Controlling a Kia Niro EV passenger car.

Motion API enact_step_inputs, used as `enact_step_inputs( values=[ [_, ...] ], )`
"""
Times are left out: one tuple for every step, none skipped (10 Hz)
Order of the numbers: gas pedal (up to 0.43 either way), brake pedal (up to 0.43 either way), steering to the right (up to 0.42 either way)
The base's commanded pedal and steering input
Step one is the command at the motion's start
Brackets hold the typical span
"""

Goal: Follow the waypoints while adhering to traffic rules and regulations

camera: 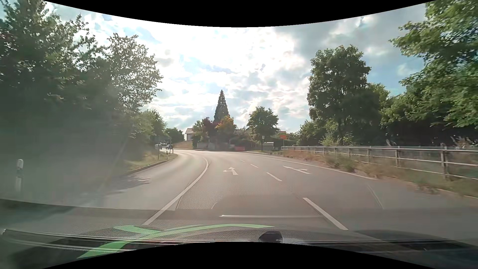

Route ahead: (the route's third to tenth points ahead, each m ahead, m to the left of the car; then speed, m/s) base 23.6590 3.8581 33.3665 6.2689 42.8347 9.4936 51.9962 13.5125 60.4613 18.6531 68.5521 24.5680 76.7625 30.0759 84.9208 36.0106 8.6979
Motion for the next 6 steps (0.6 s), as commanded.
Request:
enact_step_inputs(
  values=[
    [0.197,0.0,-0.048],
    [0.197,0.0,-0.048],
    [0.197,0.0,-0.048],
    [0.197,0.0,-0.048],
    [0.189,0.0,-0.049],
    [0.169,0.0,-0.05]
  ],
)
